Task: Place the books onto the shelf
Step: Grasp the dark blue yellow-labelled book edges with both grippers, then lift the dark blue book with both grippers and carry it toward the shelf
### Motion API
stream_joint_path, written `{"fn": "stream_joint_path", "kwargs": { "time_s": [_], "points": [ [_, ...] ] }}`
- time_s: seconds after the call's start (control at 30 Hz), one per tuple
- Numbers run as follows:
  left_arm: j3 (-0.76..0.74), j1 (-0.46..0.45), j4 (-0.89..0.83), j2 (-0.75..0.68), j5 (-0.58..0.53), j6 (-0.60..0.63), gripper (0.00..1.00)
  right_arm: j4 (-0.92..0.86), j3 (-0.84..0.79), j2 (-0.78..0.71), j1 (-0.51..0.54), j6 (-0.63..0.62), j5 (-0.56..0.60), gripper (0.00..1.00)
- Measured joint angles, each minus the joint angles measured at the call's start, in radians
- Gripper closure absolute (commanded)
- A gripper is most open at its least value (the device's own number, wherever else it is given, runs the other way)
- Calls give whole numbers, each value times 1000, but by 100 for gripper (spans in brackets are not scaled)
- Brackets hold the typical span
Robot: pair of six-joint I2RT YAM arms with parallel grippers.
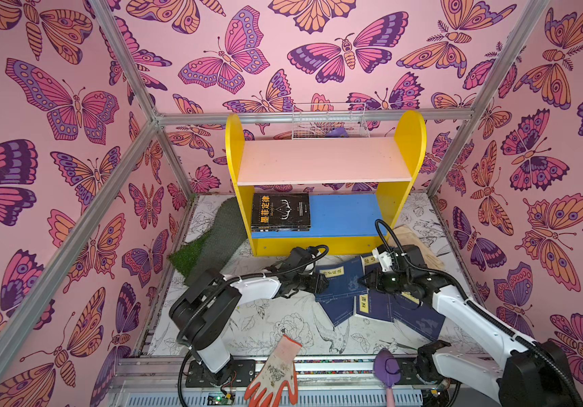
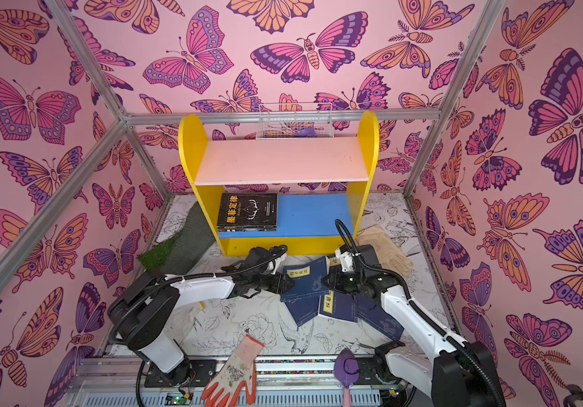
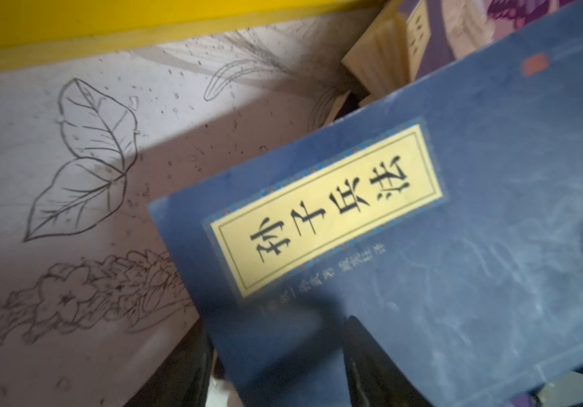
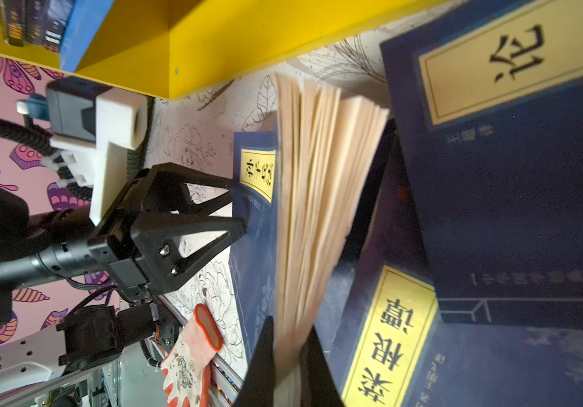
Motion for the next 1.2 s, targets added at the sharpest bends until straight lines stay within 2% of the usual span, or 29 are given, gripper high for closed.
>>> {"fn": "stream_joint_path", "kwargs": {
  "time_s": [0.2, 0.3, 0.4, 0.57, 0.7, 0.8, 0.97, 1.07, 1.1, 1.2],
  "points": [
    [-111, 179, 20, -359, 100, -98, 17, -8, 98, -29, -26, -24, -39, 100],
    [-125, 249, 38, -490, 150, -155, 11, -1, 148, -70, -43, -28, -80, 100],
    [-134, 267, 57, -543, 198, -205, 9, 47, 162, -106, -64, -16, -142, 100],
    [-185, 270, 146, -517, 269, -304, 12, 171, 162, -81, -72, 55, -261, 100],
    [-219, 270, 253, -466, 316, -387, 21, 261, 162, -41, -72, 115, -328, 100],
    [-222, 270, 320, -443, 341, -428, 38, 305, 162, -17, -72, 146, -349, 100],
    [-230, 264, 428, -428, 364, -485, 77, 343, 162, 22, -73, 178, -358, 100],
    [-229, 256, 459, -416, 364, -503, 89, 359, 161, 31, -77, 192, -356, 98],
    [-227, 252, 470, -411, 364, -505, 90, 362, 160, 33, -80, 194, -353, 95],
    [-215, 235, 491, -388, 349, -512, 99, 376, 158, 33, -89, 215, -328, 68]
  ]
}}
